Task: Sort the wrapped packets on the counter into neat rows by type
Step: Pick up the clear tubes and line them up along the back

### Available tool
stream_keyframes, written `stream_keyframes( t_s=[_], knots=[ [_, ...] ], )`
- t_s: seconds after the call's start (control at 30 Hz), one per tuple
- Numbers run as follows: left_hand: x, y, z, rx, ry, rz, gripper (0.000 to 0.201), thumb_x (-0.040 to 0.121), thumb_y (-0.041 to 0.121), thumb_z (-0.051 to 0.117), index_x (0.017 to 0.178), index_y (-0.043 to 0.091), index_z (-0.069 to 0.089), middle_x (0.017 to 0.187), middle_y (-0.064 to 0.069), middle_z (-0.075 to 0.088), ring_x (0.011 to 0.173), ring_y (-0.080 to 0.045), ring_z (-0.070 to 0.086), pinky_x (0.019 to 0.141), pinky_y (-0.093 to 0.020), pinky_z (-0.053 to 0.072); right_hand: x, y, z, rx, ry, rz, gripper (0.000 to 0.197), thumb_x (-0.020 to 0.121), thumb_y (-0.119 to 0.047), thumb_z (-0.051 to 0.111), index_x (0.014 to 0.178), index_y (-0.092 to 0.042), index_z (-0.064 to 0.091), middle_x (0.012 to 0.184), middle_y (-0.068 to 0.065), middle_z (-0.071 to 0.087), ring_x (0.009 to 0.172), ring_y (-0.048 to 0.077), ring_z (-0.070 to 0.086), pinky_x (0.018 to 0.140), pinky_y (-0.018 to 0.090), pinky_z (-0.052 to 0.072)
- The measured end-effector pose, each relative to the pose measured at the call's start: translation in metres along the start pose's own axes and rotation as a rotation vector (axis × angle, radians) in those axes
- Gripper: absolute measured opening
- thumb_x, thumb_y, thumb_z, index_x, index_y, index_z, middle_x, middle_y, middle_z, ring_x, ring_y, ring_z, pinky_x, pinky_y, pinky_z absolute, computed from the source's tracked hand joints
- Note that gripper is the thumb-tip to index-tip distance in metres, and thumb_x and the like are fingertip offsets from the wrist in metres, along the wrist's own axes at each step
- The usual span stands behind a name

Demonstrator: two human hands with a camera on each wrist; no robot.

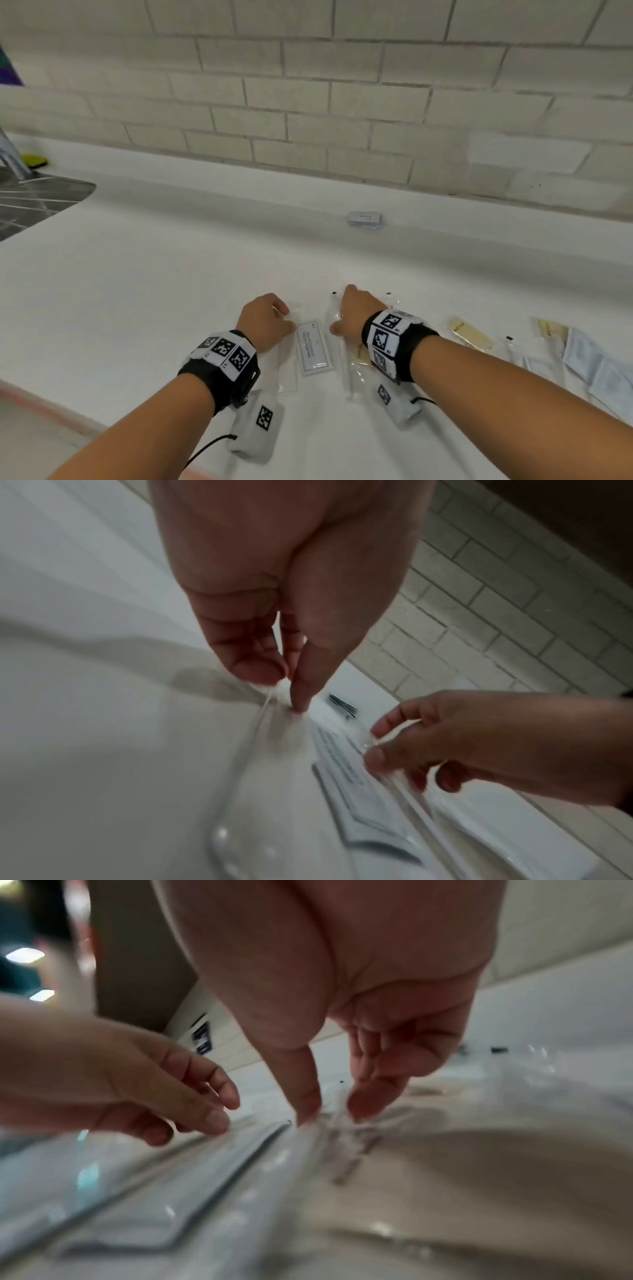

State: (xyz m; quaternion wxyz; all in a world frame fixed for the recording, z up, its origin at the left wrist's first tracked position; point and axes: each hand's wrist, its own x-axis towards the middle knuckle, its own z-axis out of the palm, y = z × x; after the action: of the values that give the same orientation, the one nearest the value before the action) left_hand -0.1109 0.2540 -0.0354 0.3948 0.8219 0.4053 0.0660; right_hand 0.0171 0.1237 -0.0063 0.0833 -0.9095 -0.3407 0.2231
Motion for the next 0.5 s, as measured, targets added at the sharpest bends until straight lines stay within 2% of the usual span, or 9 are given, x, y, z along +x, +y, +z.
stream_keyframes(
  t_s=[0.07, 0.17, 0.2, 0.27, 0.33, 0.4, 0.43, 0.47, 0.5],
  knots=[
    [-0.007, 0.011, 0.007, 0.001, 0.02, 0.094, 0.014, 0.084, 0.028, 0.069, 0.089, 0.017, 0.062, 0.079, 0.005, 0.061, 0.077, -0.016, 0.058, 0.067, -0.023, 0.047, -0.001, 0.002, 0.0, 0.296, 0.035, 0.054, 0.058, 0.076, -0.022, 0.074, 0.124, -0.009, 0.043, 0.113, 0.01, 0.06, 0.096, 0.025, 0.064, 0.077, 0.034, 0.054],
    [-0.016, 0.037, 0.018, -0.2, -0.089, 0.12, 0.039, 0.09, 0.049, 0.056, 0.095, 0.011, 0.065, 0.082, -0.003, 0.069, 0.071, -0.02, 0.064, 0.072, -0.035, 0.056, -0.012, 0.004, -0.011, 0.704, 0.02, -0.019, 0.045, 0.074, -0.012, 0.078, 0.111, -0.01, 0.051, 0.088, 0.013, 0.066, 0.064, 0.021, 0.063, 0.062, 0.031, 0.055],
    [-0.018, 0.044, 0.021, -0.289, -0.144, 0.098, 0.044, 0.091, 0.051, 0.053, 0.099, 0.009, 0.064, 0.087, -0.008, 0.07, 0.072, -0.023, 0.066, 0.073, -0.039, 0.057, -0.016, 0.005, -0.018, 0.761, 0.001, -0.071, 0.039, 0.075, -0.009, 0.077, 0.107, -0.009, 0.055, 0.087, 0.018, 0.068, 0.061, 0.021, 0.063, 0.063, 0.033, 0.057],
    [-0.02, 0.058, 0.027, -0.434, -0.216, 0.059, 0.045, 0.094, 0.047, 0.05, 0.106, 0.004, 0.057, 0.099, -0.016, 0.07, 0.078, -0.032, 0.07, 0.074, -0.046, 0.058, -0.026, 0.013, -0.031, 0.823, -0.061, -0.153, 0.033, 0.077, -0.001, 0.073, 0.107, -0.005, 0.06, 0.095, 0.023, 0.07, 0.069, 0.022, 0.065, 0.071, 0.035, 0.059],
    [-0.021, 0.068, 0.03, -0.514, -0.232, 0.07, 0.036, 0.098, 0.035, 0.046, 0.109, 0.001, 0.052, 0.1, -0.02, 0.069, 0.078, -0.036, 0.071, 0.075, -0.049, 0.056, -0.031, 0.029, -0.041, 0.803, -0.068, -0.14, 0.03, 0.079, 0.001, 0.07, 0.107, -0.006, 0.064, 0.096, 0.018, 0.069, 0.073, 0.02, 0.065, 0.072, 0.03, 0.058],
    [-0.023, 0.076, 0.032, -0.609, -0.253, 0.062, 0.026, 0.099, 0.025, 0.045, 0.11, 0.002, 0.051, 0.088, -0.018, 0.068, 0.069, -0.032, 0.067, 0.067, -0.041, 0.054, -0.035, 0.048, -0.044, 0.6, 0.111, -0.022, 0.022, 0.079, -0.011, 0.071, 0.1, -0.009, 0.066, 0.096, 0.012, 0.069, 0.081, 0.022, 0.067, 0.078, 0.034, 0.056],
    [-0.024, 0.08, 0.034, -0.644, -0.271, 0.047, 0.022, 0.099, 0.023, 0.045, 0.108, 0.003, 0.051, 0.082, -0.017, 0.064, 0.065, -0.029, 0.062, 0.063, -0.037, 0.052, -0.037, 0.059, -0.042, 0.442, 0.19, 0.047, 0.025, 0.078, -0.021, 0.072, 0.098, -0.007, 0.066, 0.095, 0.011, 0.068, 0.085, 0.024, 0.067, 0.079, 0.036, 0.055],
    [-0.025, 0.083, 0.036, -0.659, -0.291, 0.034, 0.02, 0.099, 0.021, 0.045, 0.107, 0.004, 0.05, 0.079, -0.016, 0.06, 0.063, -0.028, 0.058, 0.06, -0.034, 0.05, -0.039, 0.067, -0.038, 0.297, 0.206, 0.11, 0.032, 0.078, -0.031, 0.072, 0.096, -0.005, 0.064, 0.091, 0.009, 0.065, 0.084, 0.024, 0.065, 0.075, 0.035, 0.054],
    [-0.026, 0.084, 0.039, -0.654, -0.31, 0.025, 0.018, 0.098, 0.021, 0.045, 0.106, 0.006, 0.05, 0.078, -0.015, 0.058, 0.061, -0.026, 0.055, 0.059, -0.034, 0.048, -0.042, 0.073, -0.033, 0.189, 0.165, 0.16, 0.036, 0.077, -0.039, 0.072, 0.089, -0.007, 0.061, 0.081, 0.005, 0.06, 0.074, 0.02, 0.06, 0.064, 0.031, 0.05]
  ],
)
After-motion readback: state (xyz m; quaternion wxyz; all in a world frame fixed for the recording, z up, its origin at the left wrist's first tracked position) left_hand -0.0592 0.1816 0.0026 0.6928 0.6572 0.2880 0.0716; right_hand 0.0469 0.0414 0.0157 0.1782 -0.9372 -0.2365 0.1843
